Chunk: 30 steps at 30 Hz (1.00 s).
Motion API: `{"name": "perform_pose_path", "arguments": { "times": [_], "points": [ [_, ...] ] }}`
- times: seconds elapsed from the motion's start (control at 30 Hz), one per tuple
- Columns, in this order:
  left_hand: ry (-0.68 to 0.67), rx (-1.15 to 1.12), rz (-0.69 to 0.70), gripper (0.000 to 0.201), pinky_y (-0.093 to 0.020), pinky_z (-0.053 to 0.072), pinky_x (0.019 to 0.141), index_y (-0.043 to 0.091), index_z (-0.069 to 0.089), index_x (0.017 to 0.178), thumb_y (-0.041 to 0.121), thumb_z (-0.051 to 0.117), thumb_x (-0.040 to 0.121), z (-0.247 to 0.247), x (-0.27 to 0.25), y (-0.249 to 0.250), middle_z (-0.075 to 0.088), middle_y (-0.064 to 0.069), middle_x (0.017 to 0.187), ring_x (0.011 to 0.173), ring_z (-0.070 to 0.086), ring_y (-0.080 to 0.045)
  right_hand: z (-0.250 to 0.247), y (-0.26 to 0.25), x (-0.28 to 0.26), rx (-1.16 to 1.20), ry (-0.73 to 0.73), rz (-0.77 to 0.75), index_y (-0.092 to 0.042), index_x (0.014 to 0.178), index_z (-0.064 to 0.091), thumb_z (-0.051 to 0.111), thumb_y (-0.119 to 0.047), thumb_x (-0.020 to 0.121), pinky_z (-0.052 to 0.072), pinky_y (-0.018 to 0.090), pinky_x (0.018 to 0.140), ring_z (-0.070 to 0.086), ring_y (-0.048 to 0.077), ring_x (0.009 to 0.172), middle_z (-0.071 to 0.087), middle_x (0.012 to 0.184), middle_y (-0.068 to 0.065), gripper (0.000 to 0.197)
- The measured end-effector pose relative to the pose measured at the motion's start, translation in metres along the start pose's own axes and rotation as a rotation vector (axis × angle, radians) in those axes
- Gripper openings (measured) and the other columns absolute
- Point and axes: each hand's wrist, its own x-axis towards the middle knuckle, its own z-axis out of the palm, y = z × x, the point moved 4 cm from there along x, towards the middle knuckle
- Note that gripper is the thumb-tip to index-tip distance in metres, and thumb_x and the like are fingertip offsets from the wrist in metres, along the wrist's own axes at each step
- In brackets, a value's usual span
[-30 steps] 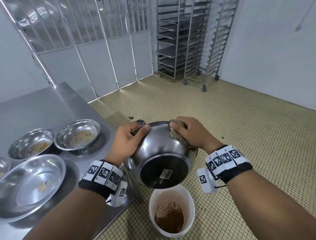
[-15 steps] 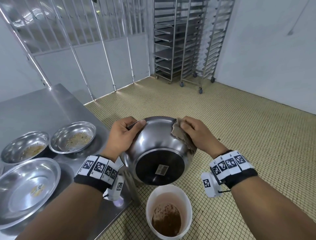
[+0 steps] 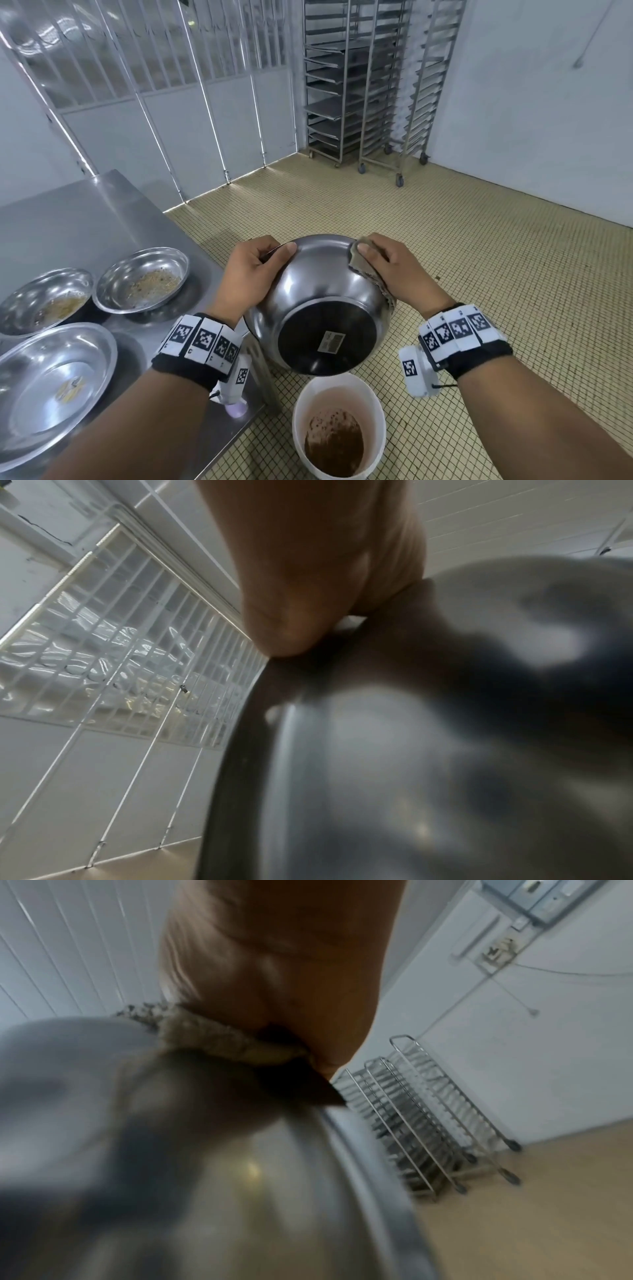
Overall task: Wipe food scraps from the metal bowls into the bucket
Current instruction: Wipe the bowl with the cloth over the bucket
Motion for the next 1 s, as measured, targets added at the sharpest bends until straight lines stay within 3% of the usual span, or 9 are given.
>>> {"name": "perform_pose_path", "arguments": {
  "times": [0.17, 0.27, 0.37, 0.5, 0.6, 0.7, 0.8, 0.9, 1.0],
  "points": [
    [-0.051, 0.065, 0.004, 0.029, -0.015, 0.042, 0.051, 0.016, 0.071, 0.073, 0.034, 0.072, 0.096, 0.010, 0.004, 0.014, 0.066, 0.005, 0.063, 0.055, 0.057, -0.003, 0.000, -0.027, 0.017, -0.174, -0.064, -0.108, -0.036, 0.100, 0.066, 0.054, -0.047, 0.101, 0.046, 0.028, 0.073, 0.062, 0.002, 0.083, 0.069, 0.090, -0.014, 0.017],
    [0.039, -0.014, -0.021, 0.033, -0.020, 0.041, 0.052, 0.014, 0.068, 0.069, 0.032, 0.073, 0.096, -0.005, 0.010, 0.007, 0.062, 0.005, 0.058, 0.052, 0.052, -0.004, -0.006, -0.005, 0.007, -0.069, 0.033, -0.007, -0.033, 0.104, 0.067, 0.049, -0.043, 0.106, 0.050, 0.031, 0.080, 0.064, 0.009, 0.088, 0.069, 0.094, -0.013, 0.021],
    [0.108, -0.063, -0.027, 0.037, -0.029, 0.039, 0.052, 0.005, 0.066, 0.070, 0.031, 0.072, 0.096, -0.015, 0.009, 0.001, 0.059, -0.007, 0.057, 0.053, 0.048, -0.009, -0.003, 0.015, -0.005, 0.047, 0.100, 0.085, -0.035, 0.095, 0.065, 0.046, -0.040, 0.108, 0.046, 0.030, 0.082, 0.062, 0.003, 0.086, 0.068, 0.091, -0.017, 0.024],
    [0.012, 0.043, 0.023, 0.032, -0.014, 0.039, 0.051, 0.020, 0.065, 0.067, 0.030, 0.071, 0.097, 0.001, 0.003, 0.010, 0.061, 0.014, 0.057, 0.053, 0.054, -0.002, -0.002, -0.002, 0.002, -0.083, 0.072, 0.025, -0.030, 0.102, 0.065, 0.049, -0.042, 0.105, 0.046, 0.029, 0.076, 0.062, 0.009, 0.086, 0.067, 0.092, -0.012, 0.021],
    [-0.013, 0.047, 0.039, 0.030, -0.013, 0.040, 0.051, 0.021, 0.066, 0.068, 0.031, 0.073, 0.096, 0.007, 0.004, 0.014, 0.062, 0.013, 0.058, 0.054, 0.056, -0.002, -0.003, -0.020, 0.008, -0.160, 0.043, -0.068, -0.034, 0.103, 0.063, 0.055, -0.038, 0.103, 0.043, 0.023, 0.073, 0.060, 0.003, 0.086, 0.065, 0.093, -0.017, 0.009],
    [0.081, -0.032, -0.018, 0.032, -0.020, 0.043, 0.053, 0.013, 0.069, 0.070, 0.032, 0.073, 0.096, -0.002, 0.005, 0.010, 0.063, 0.002, 0.059, 0.053, 0.054, -0.004, -0.011, -0.008, 0.001, 0.023, 0.132, 0.031, -0.029, 0.102, 0.068, 0.055, -0.039, 0.103, 0.045, 0.025, 0.075, 0.063, 0.010, 0.086, 0.068, 0.094, -0.010, 0.016],
    [0.158, -0.122, -0.073, 0.033, -0.029, 0.046, 0.056, 0.010, 0.069, 0.073, 0.033, 0.071, 0.098, -0.007, 0.000, 0.001, 0.064, 0.001, 0.061, 0.056, 0.056, -0.009, -0.012, 0.005, -0.009, 0.206, 0.185, 0.140, -0.024, 0.101, 0.071, 0.054, -0.039, 0.104, 0.048, 0.032, 0.083, 0.065, 0.017, 0.089, 0.071, 0.096, 0.000, 0.023],
    [0.055, 0.003, -0.028, 0.036, -0.028, 0.042, 0.057, 0.016, 0.064, 0.073, 0.038, 0.065, 0.101, -0.003, -0.001, 0.000, 0.060, -0.003, 0.063, 0.058, 0.050, -0.005, -0.017, 0.003, -0.009, 0.175, 0.189, 0.135, -0.023, 0.100, 0.072, 0.055, -0.039, 0.104, 0.052, 0.038, 0.086, 0.066, 0.025, 0.092, 0.072, 0.095, 0.001, 0.023],
    [-0.112, 0.202, 0.068, 0.032, -0.015, 0.038, 0.054, 0.028, 0.058, 0.070, 0.034, 0.066, 0.100, 0.006, 0.002, 0.016, 0.057, 0.007, 0.062, 0.058, 0.051, 0.000, -0.017, -0.013, -0.005, -0.017, 0.086, 0.060, -0.030, 0.102, 0.069, 0.056, -0.042, 0.102, 0.048, 0.024, 0.073, 0.065, 0.012, 0.085, 0.069, 0.093, -0.008, 0.017]
  ]
}}
